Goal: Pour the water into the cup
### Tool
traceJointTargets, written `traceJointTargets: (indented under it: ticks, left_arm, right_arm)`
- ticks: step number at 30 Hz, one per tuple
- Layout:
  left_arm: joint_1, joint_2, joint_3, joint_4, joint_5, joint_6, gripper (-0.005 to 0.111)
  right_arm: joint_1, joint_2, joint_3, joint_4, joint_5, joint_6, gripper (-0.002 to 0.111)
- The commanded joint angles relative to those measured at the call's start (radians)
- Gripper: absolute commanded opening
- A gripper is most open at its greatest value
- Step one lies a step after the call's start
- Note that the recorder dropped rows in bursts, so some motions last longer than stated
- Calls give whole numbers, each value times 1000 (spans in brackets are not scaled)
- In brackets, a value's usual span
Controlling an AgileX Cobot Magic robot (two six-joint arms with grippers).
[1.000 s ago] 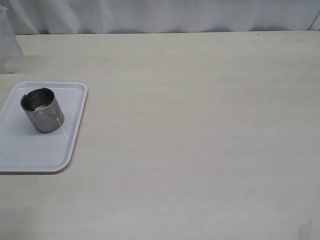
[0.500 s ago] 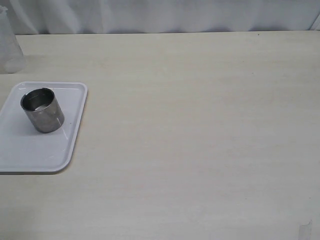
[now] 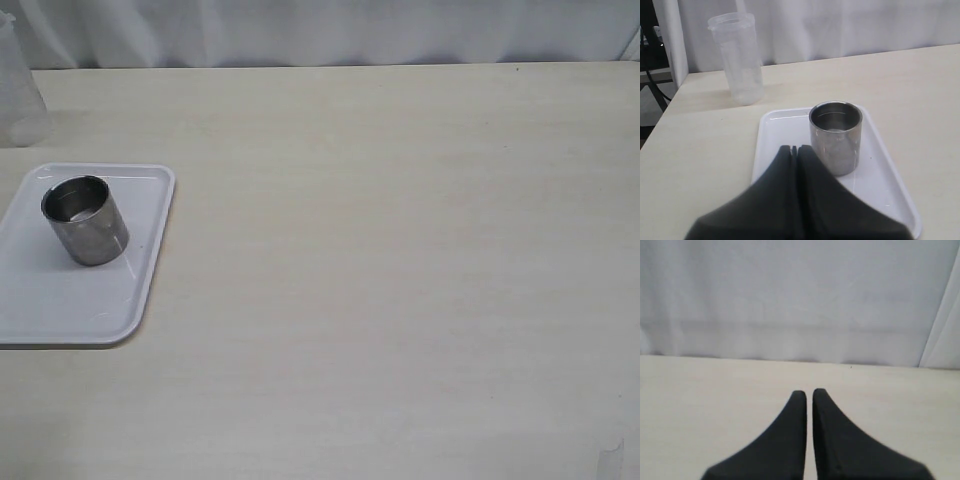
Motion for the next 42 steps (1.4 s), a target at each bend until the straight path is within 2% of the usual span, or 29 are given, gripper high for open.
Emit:
traceJointTargets:
  ticks: [1, 11, 42]
  left_arm:
    - [1, -2, 3, -1, -11, -7, 0]
    - [1, -2, 3, -1, -13, -7, 0]
    - [1, -2, 3, -1, -11, -7, 0]
  right_arm:
    - [-5, -6, 3, -11, 99, 3, 4]
    - [-5, -6, 3, -15, 192, 15, 4]
    - [-5, -6, 3, -15, 220, 11, 4]
